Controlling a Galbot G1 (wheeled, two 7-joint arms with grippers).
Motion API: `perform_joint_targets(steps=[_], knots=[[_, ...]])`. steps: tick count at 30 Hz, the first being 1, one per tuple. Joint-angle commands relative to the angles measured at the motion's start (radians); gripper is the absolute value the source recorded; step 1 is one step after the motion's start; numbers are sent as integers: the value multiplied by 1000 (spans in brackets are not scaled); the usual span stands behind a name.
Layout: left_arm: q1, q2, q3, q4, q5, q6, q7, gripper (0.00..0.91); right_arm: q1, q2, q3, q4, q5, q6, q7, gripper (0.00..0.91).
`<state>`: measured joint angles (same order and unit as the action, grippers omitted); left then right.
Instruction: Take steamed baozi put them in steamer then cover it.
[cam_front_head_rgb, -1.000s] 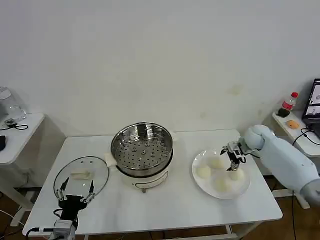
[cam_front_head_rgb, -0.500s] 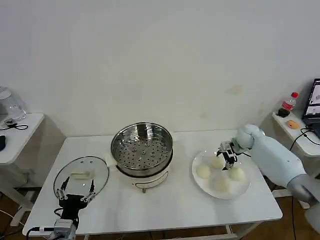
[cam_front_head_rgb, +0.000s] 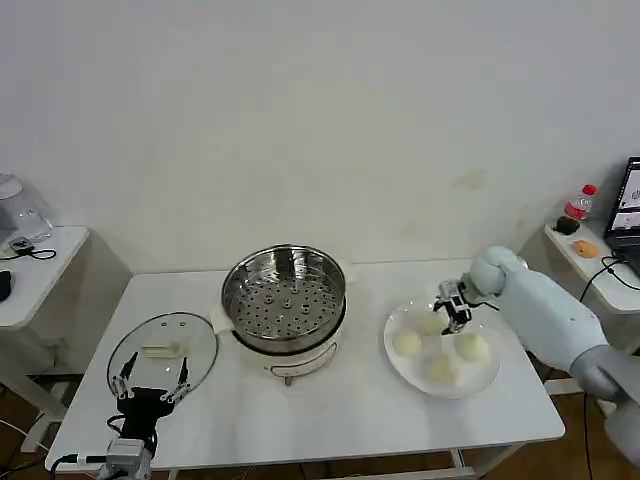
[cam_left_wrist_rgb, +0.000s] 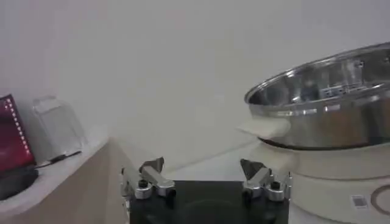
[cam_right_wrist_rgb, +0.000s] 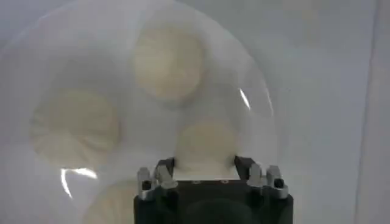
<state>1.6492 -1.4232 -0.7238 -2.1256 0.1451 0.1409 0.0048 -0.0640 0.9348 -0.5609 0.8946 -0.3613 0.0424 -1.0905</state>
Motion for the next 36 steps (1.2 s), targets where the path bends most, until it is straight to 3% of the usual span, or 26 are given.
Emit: perform_joint_targets(steps=[1, 8, 15, 26, 30, 36], knots=[[0, 3, -1, 0, 0, 2, -2, 907, 31, -34, -10, 69, 43, -5, 0, 685], [-3, 20, -9, 4, -7, 4, -4, 907, 232, -90, -109, 176, 175, -21, -5, 695], [-7, 30, -22, 19, -27, 5, -7, 907, 476, -42, -250, 168, 278, -28, -7, 695], [-22, 45, -47, 23, -62, 20, -10, 907, 608, 217, -379, 124, 389, -20, 14, 695], [-26, 48, -50, 24, -71, 25, -10, 907, 618, 333, -421, 103, 414, 6, 28, 695], [-23, 46, -53, 18, -73, 26, -11, 907, 589, 427, -489, 87, 404, 66, 37, 695]])
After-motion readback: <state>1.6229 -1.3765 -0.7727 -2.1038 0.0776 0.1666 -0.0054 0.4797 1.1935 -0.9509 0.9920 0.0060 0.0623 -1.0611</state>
